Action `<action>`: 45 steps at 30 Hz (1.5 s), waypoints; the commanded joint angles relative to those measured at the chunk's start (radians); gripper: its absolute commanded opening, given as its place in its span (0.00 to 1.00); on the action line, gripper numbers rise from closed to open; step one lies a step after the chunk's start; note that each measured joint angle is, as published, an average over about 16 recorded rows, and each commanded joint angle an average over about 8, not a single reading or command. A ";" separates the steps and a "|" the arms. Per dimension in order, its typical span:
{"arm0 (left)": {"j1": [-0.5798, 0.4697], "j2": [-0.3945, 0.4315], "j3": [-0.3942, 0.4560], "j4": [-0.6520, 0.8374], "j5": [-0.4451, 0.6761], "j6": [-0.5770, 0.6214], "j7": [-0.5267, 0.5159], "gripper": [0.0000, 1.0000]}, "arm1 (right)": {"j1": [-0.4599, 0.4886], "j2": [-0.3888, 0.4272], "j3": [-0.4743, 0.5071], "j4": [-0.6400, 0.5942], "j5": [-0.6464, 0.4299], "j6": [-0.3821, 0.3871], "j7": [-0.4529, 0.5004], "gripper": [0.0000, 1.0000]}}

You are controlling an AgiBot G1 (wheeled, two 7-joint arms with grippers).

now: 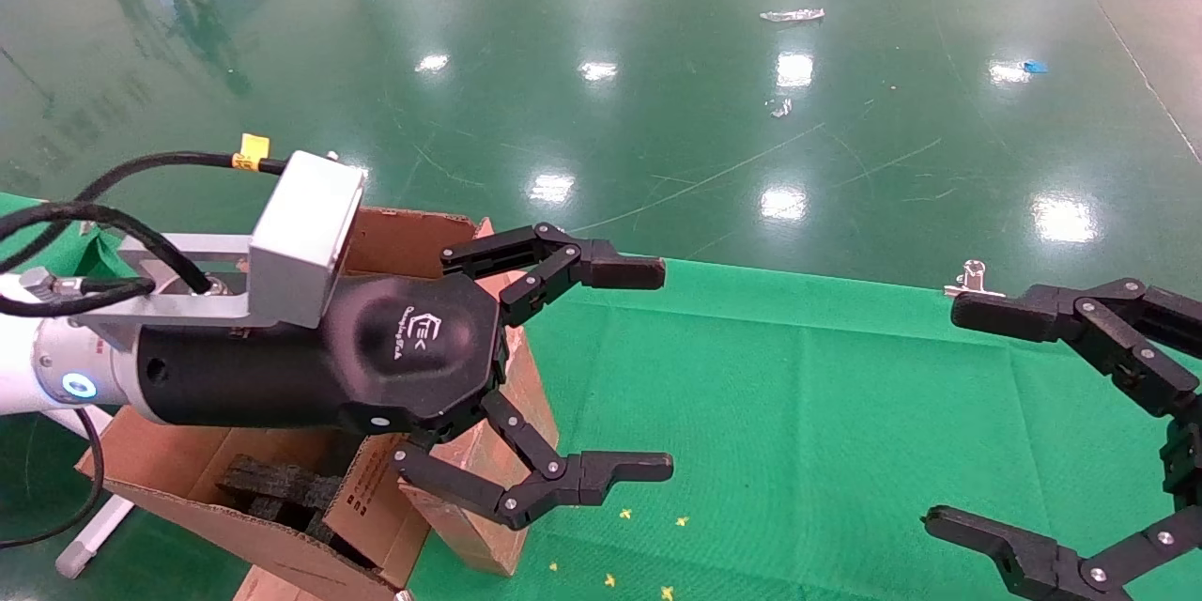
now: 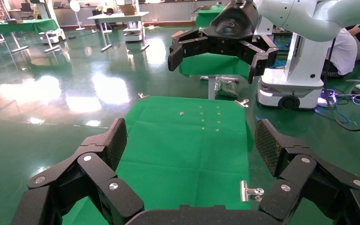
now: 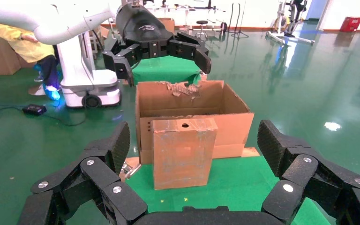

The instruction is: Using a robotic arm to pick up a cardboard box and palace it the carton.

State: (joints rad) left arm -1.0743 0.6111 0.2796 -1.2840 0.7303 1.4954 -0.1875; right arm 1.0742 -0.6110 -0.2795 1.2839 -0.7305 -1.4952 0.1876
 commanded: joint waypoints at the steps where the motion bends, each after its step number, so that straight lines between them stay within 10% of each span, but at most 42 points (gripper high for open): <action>1: 0.000 0.000 0.000 0.000 0.000 0.000 0.000 1.00 | 0.000 0.000 0.000 0.000 0.000 0.000 0.000 1.00; 26: -0.055 0.015 0.081 -0.012 0.180 0.016 0.008 1.00 | 0.001 0.000 -0.001 -0.001 0.001 0.000 -0.001 1.00; 45: -0.560 0.057 0.522 -0.052 0.603 0.098 -0.206 1.00 | 0.001 0.001 -0.003 -0.001 0.002 0.001 -0.002 1.00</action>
State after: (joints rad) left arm -1.6358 0.6674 0.8066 -1.3336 1.3285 1.5924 -0.3957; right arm 1.0754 -0.6102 -0.2824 1.2828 -0.7288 -1.4947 0.1859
